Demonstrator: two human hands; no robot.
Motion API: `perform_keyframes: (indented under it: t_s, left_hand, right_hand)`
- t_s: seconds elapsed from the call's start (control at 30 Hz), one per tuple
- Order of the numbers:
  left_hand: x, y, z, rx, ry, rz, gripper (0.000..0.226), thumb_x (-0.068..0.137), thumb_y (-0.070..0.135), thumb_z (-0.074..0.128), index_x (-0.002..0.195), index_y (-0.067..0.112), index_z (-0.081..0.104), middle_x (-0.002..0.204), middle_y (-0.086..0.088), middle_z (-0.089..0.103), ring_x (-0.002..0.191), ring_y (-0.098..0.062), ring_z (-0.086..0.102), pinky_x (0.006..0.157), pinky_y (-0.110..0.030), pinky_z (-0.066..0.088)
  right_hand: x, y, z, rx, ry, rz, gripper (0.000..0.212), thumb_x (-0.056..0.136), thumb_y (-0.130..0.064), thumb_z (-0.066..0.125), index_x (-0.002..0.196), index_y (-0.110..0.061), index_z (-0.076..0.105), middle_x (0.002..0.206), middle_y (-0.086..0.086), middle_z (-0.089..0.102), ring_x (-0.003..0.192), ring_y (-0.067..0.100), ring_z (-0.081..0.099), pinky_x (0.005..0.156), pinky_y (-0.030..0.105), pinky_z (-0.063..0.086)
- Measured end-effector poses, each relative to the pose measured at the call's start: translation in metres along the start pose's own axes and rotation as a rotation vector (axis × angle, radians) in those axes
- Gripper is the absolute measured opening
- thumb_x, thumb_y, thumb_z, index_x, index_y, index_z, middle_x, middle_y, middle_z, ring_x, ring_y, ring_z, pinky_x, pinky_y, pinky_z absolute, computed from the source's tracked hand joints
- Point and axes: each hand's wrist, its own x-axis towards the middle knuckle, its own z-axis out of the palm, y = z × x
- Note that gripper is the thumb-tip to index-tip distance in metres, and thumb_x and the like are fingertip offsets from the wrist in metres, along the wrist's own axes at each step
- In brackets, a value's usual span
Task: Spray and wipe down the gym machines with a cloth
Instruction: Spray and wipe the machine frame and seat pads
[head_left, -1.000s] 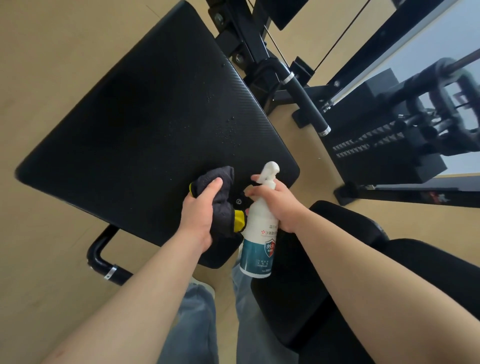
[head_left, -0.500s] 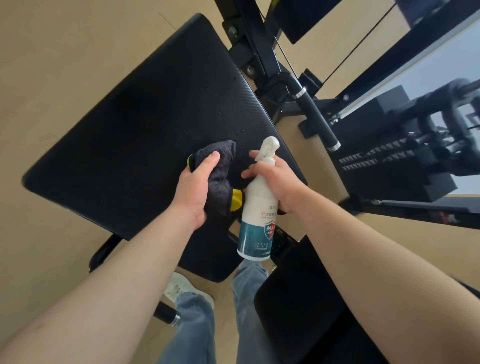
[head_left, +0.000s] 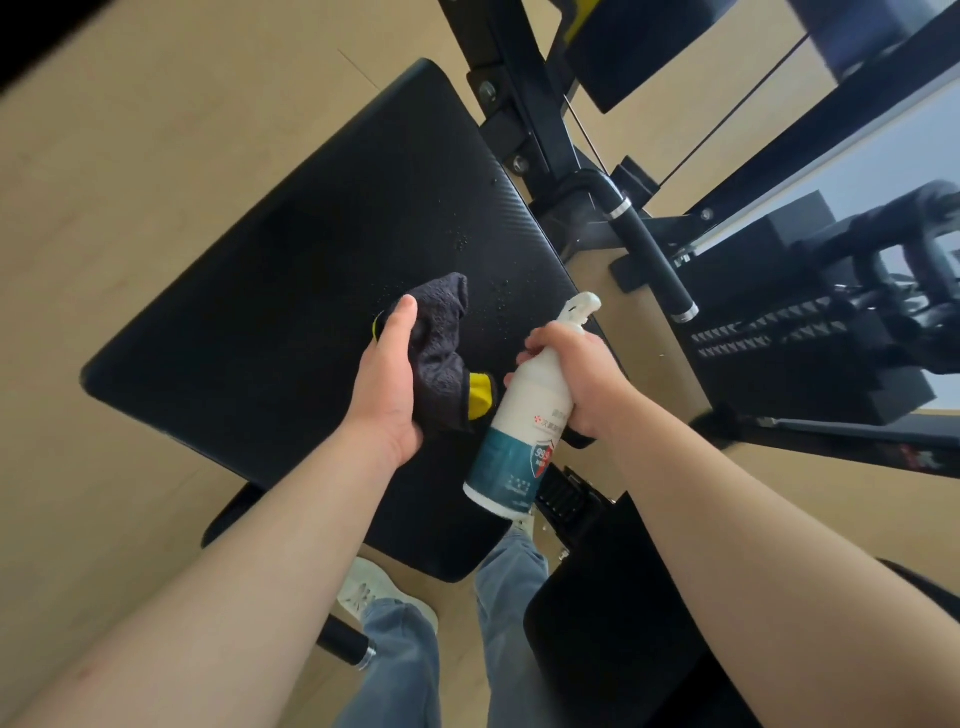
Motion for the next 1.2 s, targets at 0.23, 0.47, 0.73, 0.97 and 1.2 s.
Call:
perform_keyframes:
  t_s: [0.23,0.47,0.73,0.97,1.2]
  left_hand:
    - [-0.016,-0.004,-0.006,-0.031,-0.016,-0.018,0.054,0.098,0.062,0.05,0.137,0.026,0.061,0.126,-0.003,0.07,0.112,-0.023,0.07,0.095,-0.043,0.056]
    - [-0.018,-0.011,-0.022,0.317,-0.07,0.091,0.067,0.085,0.074,0.054,0.133,0.029,0.063,0.129,0.001,0.069,0.119,-0.02,0.066,0.109,-0.049,0.047]
    - [-0.026,-0.019,0.011,0.897,-0.217,0.275,0.056,0.107,0.047,0.042,0.099,-0.002,0.068,0.098,-0.02,0.071,0.095,-0.027,0.068,0.089,-0.044,0.053]
    - [-0.024,-0.026,0.063,0.725,-0.413,0.123,0.035,0.085,0.038,0.074,0.116,0.03,0.062,0.12,-0.002,0.07,0.117,-0.02,0.066,0.104,-0.046,0.053]
    - [-0.009,-0.038,0.096,0.667,-0.638,-0.202,0.043,0.097,0.033,0.062,0.131,0.007,0.064,0.122,-0.021,0.069,0.113,-0.037,0.069,0.096,-0.051,0.057]
  right_hand:
    - [-0.024,0.036,0.008,-0.163,-0.097,0.02,0.018,0.093,-0.012,0.067,0.105,-0.007,0.055,0.081,0.013,0.064,0.069,0.038,0.073,0.07,0.049,0.062]
    - [-0.032,0.059,-0.001,-0.115,-0.089,0.07,0.018,0.096,-0.014,0.068,0.108,-0.008,0.056,0.086,0.012,0.067,0.072,0.037,0.073,0.073,0.053,0.063]
    - [-0.042,0.046,-0.041,-0.023,-0.145,-0.094,0.065,0.078,-0.015,0.068,0.14,-0.034,0.058,0.129,0.011,0.069,0.098,0.038,0.073,0.088,0.06,0.061]
    - [-0.056,0.023,-0.084,-0.022,-0.257,-0.009,0.061,0.074,-0.018,0.067,0.134,-0.028,0.066,0.114,0.025,0.069,0.083,0.036,0.07,0.092,0.061,0.056]
    - [-0.05,0.015,-0.126,0.027,-0.341,0.106,0.051,0.076,-0.017,0.068,0.126,-0.016,0.059,0.102,0.019,0.071,0.087,0.034,0.072,0.081,0.051,0.061]
